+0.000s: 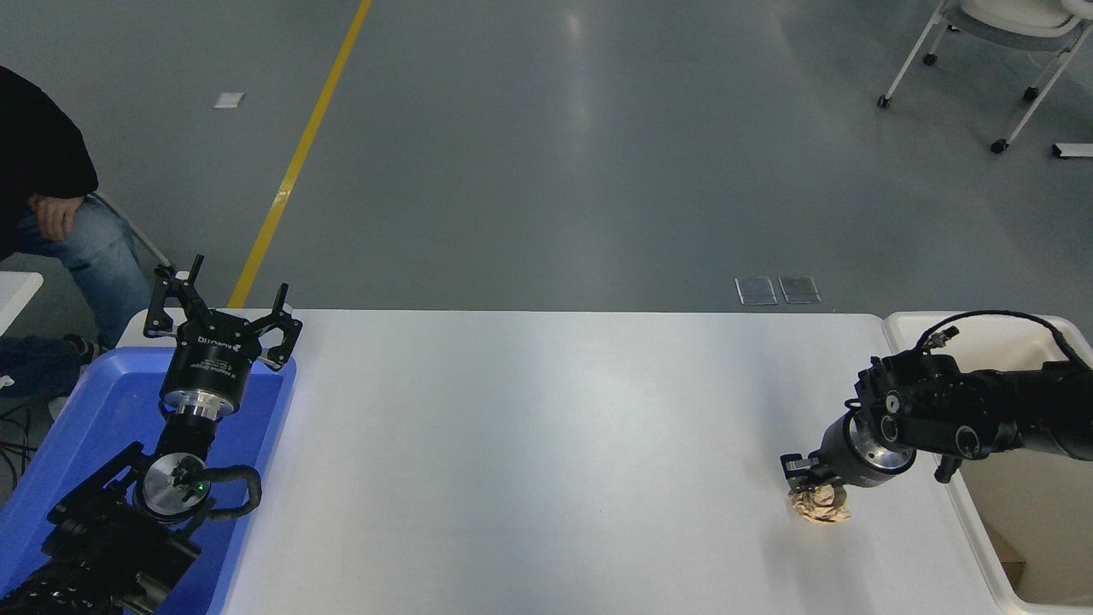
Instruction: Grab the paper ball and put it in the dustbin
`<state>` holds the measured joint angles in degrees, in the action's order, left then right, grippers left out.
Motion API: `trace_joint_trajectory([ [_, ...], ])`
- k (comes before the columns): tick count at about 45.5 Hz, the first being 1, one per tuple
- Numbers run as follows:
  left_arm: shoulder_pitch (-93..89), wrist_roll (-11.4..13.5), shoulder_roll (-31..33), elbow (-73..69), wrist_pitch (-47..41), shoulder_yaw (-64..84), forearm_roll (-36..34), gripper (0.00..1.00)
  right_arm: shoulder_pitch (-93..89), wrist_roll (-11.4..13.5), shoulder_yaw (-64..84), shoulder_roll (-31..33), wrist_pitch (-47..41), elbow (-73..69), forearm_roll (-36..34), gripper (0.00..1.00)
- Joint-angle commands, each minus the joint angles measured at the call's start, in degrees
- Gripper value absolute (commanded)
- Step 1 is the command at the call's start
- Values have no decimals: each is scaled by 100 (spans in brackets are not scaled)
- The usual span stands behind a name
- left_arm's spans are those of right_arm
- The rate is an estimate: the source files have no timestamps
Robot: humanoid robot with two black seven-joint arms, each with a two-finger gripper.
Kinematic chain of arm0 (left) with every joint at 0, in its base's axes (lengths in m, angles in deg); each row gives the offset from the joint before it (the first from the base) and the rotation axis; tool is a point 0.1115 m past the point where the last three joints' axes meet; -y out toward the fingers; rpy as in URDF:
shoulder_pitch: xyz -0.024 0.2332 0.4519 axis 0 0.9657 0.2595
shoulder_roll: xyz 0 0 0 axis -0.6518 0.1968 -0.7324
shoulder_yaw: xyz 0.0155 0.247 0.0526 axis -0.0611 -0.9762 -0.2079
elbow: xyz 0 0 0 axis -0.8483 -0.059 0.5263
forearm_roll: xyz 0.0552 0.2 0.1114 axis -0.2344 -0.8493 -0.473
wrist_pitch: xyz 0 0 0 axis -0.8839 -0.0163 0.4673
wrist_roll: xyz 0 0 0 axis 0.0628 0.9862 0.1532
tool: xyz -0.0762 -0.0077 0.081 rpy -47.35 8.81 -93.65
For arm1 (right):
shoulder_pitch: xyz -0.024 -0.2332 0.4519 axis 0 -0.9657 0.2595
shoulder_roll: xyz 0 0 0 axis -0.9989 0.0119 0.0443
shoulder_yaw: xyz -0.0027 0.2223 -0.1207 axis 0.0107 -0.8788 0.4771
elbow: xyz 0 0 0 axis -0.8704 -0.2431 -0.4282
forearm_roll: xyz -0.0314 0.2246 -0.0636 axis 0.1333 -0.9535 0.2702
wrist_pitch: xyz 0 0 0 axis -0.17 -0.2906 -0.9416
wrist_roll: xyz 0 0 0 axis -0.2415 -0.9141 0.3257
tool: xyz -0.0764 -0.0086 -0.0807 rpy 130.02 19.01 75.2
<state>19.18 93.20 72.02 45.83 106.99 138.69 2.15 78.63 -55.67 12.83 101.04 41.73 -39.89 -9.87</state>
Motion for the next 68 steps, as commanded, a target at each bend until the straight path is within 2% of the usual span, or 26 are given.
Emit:
trace_joint_trajectory([
  [1,0,0,0,0,2,0,-2,100,1750,-54,688,616,-471,-918,-81,0],
  [7,0,0,0,0,2,0,-2,100,3577,-72,1548,924,-822,-1797,-291,0],
  [16,0,-9,0,0,3,-9,-11,100,6180,-230,2745,749,-1604,-2729,-591,0],
  [19,0,-9,0,0,2,-9,-11,100,6550,-265,2763,643,-1869,-2817,-670,0],
  [32,0,-9,0,0,2,-9,-11,100,6937,-247,2798,467,-1869,-3011,-881,0],
  [46,0,-9,0,0,2,-9,-11,100,6490,-256,3009,783,-1869,-2476,-758,0],
  [56,0,0,0,0,2,-9,-11,100,5217,-282,2895,1591,-1869,-658,111,0],
  [60,0,0,0,0,2,-9,-2,100,4312,-440,2641,2004,-1869,327,218,0],
  [68,0,0,0,0,2,-9,-2,100,1650,-607,1788,2260,-464,2251,165,0],
])
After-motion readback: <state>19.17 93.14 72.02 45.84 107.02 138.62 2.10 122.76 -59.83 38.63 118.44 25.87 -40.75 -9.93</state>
